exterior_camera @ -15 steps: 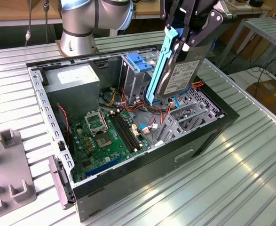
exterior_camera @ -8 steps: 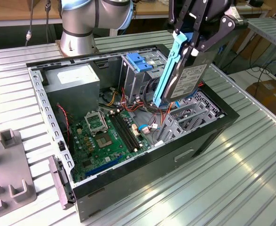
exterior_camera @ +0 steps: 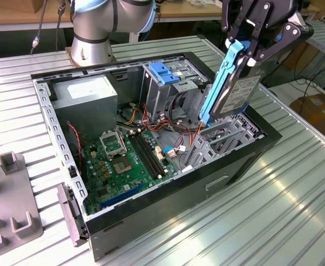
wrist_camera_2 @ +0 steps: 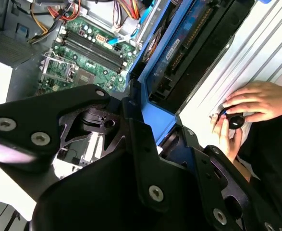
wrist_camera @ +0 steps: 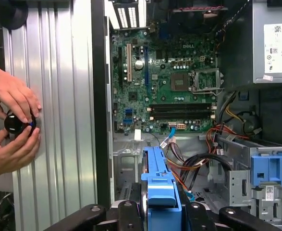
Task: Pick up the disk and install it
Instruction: 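Insert the disk into the insertion slot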
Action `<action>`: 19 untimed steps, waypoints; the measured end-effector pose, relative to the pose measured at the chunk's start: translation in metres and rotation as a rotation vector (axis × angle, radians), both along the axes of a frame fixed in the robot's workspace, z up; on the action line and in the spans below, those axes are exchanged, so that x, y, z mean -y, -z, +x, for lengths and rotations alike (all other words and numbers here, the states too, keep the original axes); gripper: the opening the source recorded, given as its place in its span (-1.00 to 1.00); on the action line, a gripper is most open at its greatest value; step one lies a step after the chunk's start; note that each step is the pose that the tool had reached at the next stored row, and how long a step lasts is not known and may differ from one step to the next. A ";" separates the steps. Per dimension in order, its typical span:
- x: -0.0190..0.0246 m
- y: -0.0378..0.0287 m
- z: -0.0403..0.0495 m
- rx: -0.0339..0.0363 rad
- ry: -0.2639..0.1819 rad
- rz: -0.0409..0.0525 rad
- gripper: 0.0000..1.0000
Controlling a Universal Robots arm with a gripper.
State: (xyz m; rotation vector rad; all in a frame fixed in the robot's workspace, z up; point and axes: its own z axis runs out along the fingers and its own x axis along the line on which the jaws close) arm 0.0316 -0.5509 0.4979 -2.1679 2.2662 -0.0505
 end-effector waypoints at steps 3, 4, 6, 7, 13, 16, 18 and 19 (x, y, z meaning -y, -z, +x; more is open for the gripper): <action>0.0000 0.0014 0.0045 0.0000 0.000 0.0000 -0.25; 0.0000 0.0020 0.0062 0.0000 0.000 0.0001 -0.25; 0.0000 0.0031 0.0100 -0.0001 0.000 0.0000 -0.25; 0.0000 0.0045 0.0137 -0.0001 0.000 0.0000 -0.25; 0.0001 0.0156 0.0160 -0.0001 0.000 0.0001 -0.25; 0.0006 0.0206 0.0166 -0.0002 -0.001 0.0002 -0.25; 0.0016 0.0223 0.0168 -0.0002 -0.001 0.0000 -0.25; 0.0022 0.0241 0.0168 -0.0002 -0.001 0.0000 -0.25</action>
